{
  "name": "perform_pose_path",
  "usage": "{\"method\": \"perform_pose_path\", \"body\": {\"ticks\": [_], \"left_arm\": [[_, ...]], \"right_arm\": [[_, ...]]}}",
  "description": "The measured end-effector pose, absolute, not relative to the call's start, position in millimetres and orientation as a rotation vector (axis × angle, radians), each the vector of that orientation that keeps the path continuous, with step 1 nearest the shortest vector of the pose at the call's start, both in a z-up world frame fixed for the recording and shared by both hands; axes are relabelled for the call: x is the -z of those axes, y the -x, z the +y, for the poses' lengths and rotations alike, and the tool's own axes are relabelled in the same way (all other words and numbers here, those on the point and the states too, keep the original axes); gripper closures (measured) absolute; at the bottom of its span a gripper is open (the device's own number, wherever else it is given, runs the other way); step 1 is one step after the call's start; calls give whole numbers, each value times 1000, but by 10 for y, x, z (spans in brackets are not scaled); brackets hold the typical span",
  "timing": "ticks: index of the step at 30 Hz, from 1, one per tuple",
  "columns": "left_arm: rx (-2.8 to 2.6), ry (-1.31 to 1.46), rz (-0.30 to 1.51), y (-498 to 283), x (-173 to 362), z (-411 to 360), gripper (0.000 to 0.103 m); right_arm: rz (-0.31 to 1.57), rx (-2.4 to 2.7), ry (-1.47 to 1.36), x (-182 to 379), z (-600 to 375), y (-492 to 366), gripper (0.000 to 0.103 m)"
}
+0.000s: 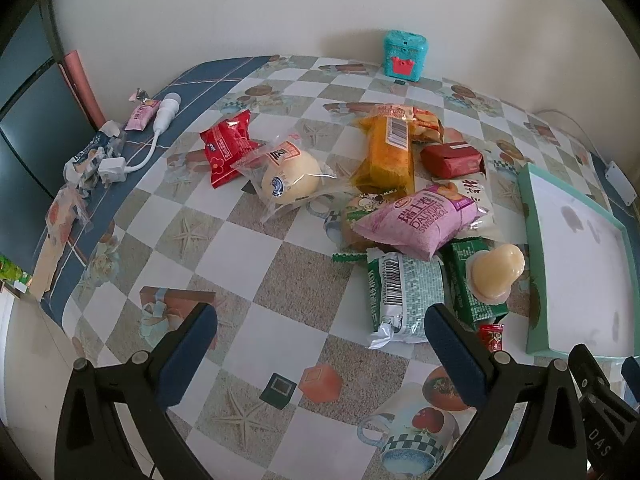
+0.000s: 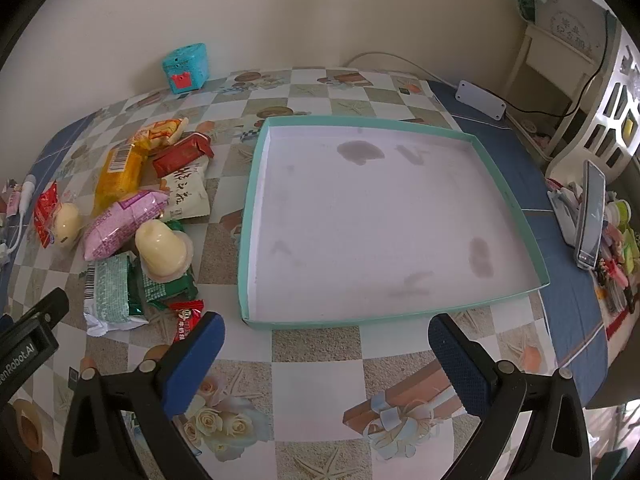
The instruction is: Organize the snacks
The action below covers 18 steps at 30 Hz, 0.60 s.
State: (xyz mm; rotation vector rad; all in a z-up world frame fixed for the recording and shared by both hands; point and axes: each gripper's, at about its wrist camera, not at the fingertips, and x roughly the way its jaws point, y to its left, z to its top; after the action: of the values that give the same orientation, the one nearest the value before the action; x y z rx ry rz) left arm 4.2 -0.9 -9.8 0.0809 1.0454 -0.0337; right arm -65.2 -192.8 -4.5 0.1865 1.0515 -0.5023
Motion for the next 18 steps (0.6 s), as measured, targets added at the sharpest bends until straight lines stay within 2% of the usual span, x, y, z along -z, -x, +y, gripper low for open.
{"method": "perform_pose_path", "body": {"ticks": [18], "left_arm": [[35,-75,1060,-56,128,-24,0]], "right_arm": [[1050,502,-186,45,-1916,650,0]]}}
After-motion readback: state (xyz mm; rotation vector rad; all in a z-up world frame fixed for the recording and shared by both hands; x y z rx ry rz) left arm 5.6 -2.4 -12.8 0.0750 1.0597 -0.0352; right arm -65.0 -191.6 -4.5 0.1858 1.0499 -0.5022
